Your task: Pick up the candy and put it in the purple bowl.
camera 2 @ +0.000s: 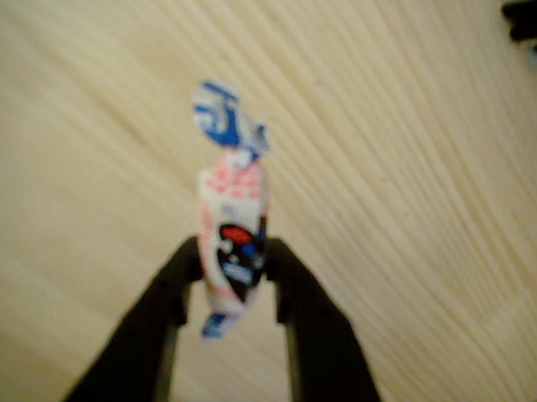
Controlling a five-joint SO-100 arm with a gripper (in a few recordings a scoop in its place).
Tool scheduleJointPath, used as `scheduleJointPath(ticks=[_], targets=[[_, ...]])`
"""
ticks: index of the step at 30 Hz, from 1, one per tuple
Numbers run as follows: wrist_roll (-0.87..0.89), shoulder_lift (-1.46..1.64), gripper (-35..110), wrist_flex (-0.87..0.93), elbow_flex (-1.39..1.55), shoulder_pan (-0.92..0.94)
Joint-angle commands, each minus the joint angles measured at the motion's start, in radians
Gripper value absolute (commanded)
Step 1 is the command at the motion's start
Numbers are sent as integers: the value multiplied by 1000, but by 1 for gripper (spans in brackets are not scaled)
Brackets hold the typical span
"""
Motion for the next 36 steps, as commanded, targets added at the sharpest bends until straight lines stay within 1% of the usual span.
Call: scheduleJointPath(ticks=[1,5,10,16,21,27,36], targets=[[12,196,-1,72,-35,-109],[55,268,-1,109,-58,-206],[135,275,-1,114,-132,-360],[135,233,-1,77,-187,-528],[133,170,-1,-2,-189,-646],[141,25,-1,-115,-236,-721],[176,-206,-1,-227,-339,-719]])
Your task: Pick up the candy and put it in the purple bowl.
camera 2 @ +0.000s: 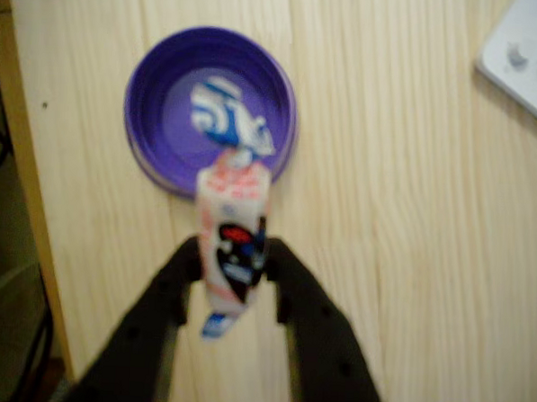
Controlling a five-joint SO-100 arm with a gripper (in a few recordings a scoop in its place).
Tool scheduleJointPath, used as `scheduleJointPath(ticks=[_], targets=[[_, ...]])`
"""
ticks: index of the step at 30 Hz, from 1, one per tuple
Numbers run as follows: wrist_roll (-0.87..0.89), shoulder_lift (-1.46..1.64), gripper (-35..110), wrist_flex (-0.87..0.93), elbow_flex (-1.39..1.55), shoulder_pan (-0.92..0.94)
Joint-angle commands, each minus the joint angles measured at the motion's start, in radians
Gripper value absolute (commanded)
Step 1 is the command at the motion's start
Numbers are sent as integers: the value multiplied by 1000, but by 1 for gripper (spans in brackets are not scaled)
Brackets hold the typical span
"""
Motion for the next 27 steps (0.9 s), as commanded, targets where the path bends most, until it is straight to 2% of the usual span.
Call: scheduleJointPath(ticks=[1,14,27], targets=[[38,-51,-1,-48,-155,-25],[69,-313,-1,-61,-351,-92],[29,-397,1,-107,-357,-35]])
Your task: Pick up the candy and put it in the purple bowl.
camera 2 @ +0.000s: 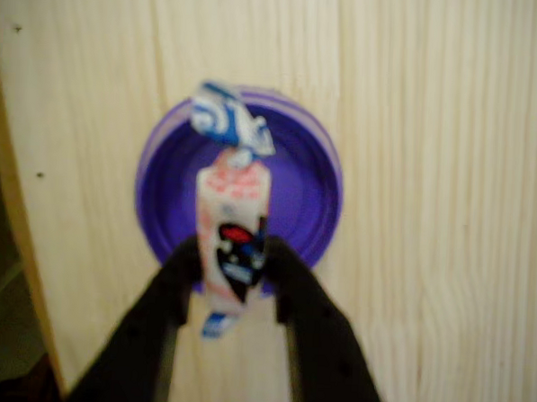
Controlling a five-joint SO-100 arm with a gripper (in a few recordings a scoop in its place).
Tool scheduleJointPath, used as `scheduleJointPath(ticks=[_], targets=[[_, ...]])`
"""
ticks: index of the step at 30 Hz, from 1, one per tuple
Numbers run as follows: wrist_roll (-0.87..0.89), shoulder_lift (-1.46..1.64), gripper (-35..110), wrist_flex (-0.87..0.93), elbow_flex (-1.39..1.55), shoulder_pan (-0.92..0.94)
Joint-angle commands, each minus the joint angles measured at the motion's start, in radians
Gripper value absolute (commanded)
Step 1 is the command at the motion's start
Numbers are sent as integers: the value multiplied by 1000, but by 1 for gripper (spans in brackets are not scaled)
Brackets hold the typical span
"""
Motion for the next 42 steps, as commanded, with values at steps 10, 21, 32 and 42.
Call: scheduleJointPath(ticks=[10,21,32,42], targets=[[-8,100,11,-18,-21,32],[-8,140,15,12,2,48],[-118,245,-1,156,29,140],[-225,456,-1,370,146,411]])
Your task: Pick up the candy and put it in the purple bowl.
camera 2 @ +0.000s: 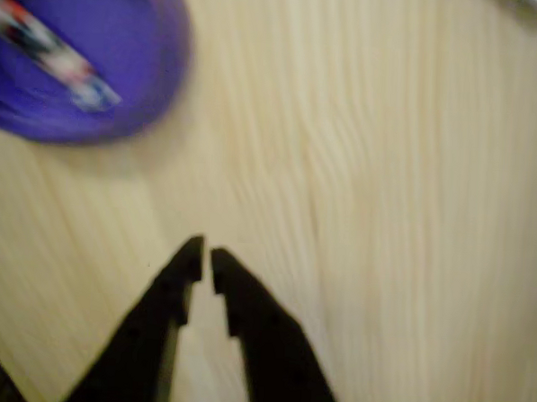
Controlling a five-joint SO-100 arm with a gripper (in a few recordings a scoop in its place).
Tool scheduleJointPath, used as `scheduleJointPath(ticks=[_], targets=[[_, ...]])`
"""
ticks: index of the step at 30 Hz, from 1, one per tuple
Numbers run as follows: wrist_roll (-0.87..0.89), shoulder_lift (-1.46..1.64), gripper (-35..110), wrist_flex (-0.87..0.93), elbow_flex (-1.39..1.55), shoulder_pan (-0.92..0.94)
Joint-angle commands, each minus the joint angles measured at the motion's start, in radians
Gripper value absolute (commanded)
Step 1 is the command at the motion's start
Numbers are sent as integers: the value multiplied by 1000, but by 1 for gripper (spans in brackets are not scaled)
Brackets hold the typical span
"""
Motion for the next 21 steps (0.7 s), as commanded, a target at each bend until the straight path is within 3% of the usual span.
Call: scheduleJointPath(ticks=[1,12,21], targets=[[-57,198,-1,38,49,149],[-100,440,-1,29,264,637],[-106,591,-1,-184,561,1069]])
